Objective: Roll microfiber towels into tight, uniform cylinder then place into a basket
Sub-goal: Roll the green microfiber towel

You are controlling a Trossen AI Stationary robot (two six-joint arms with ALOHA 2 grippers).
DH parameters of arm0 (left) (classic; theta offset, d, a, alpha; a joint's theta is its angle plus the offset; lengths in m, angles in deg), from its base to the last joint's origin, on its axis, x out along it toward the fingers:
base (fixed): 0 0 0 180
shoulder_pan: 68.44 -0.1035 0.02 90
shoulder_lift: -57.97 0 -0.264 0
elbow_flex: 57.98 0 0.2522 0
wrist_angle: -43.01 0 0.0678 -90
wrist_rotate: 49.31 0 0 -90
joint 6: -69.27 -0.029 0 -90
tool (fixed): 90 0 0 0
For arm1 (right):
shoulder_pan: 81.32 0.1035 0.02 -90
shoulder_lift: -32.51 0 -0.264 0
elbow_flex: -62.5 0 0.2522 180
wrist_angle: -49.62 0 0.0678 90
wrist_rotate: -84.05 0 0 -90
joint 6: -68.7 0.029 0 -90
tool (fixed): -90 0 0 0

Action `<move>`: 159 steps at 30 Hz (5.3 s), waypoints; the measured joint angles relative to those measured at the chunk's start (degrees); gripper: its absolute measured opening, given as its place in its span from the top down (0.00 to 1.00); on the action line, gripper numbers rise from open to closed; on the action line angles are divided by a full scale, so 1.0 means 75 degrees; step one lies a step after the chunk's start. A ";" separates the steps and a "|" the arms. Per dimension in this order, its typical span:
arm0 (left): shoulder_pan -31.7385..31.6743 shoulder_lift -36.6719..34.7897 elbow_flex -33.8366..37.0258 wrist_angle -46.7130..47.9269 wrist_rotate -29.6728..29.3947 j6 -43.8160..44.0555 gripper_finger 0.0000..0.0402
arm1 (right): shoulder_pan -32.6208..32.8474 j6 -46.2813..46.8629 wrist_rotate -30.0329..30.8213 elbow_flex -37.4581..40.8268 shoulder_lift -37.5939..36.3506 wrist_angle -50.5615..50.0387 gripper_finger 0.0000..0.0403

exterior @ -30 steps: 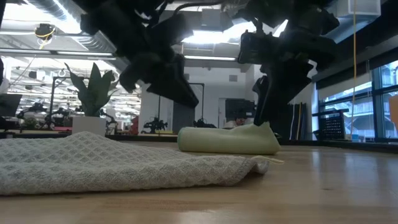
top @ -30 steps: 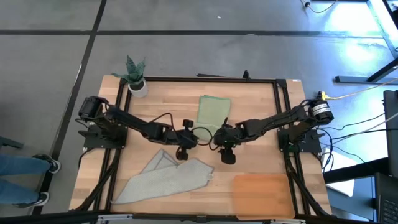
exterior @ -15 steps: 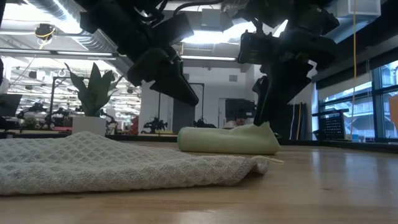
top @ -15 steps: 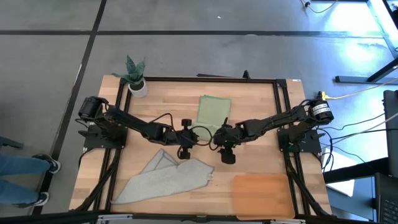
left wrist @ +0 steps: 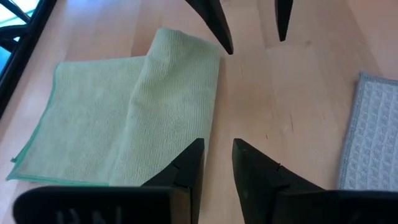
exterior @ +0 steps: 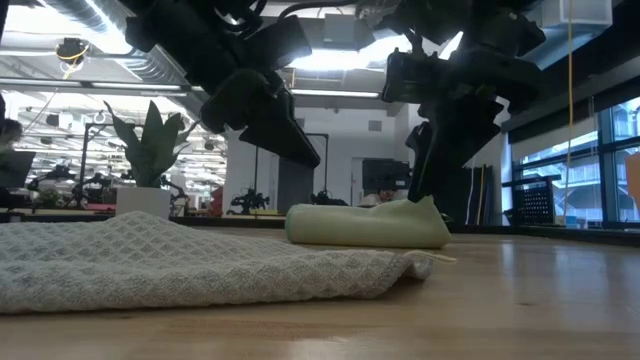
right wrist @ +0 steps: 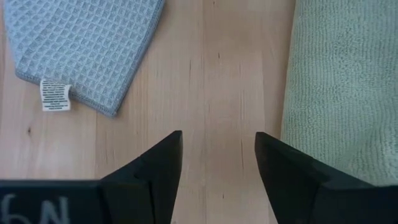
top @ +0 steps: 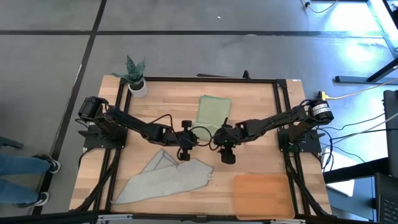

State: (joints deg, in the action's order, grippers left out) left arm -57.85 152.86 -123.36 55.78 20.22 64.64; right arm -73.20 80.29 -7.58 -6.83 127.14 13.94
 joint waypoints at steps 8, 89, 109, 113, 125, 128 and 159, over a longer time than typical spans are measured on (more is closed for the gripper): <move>-0.0006 0.0000 0.0000 0.0004 0.0067 0.0866 0.82 | -0.0003 -0.0012 0.0000 -0.0003 0.0000 -0.0003 0.50; -0.0489 0.1169 0.0004 0.0056 -0.0540 -0.0686 0.72 | -0.0011 -0.0554 0.2206 -0.0017 0.1201 -0.0127 0.73; -0.0651 0.1448 0.0000 -0.0277 -0.0329 -0.2088 0.72 | -0.0124 -0.0557 0.2148 -0.0006 0.1212 -0.0002 0.97; -0.0773 0.1448 0.0000 -0.0276 -0.0333 -0.2060 0.72 | -0.0134 -0.0422 0.2148 -0.0006 0.1212 0.0015 0.98; -0.1075 0.1448 -0.0015 0.0172 0.0062 -0.2014 0.96 | -0.0134 -0.0356 0.2148 -0.0003 0.1221 0.0087 0.98; -0.1074 0.1447 -0.0015 0.0200 0.0186 -0.2020 0.99 | -0.0134 -0.0356 0.2144 -0.0003 0.1221 0.0102 0.98; -0.0991 0.1134 -0.2337 0.4956 0.3485 -0.0196 1.00 | -0.0157 0.2466 -0.2085 -0.0880 0.1077 -0.0162 0.99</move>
State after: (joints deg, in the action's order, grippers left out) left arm -65.28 161.37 -140.88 92.94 46.35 63.18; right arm -74.38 98.79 -23.22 -13.43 135.22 12.73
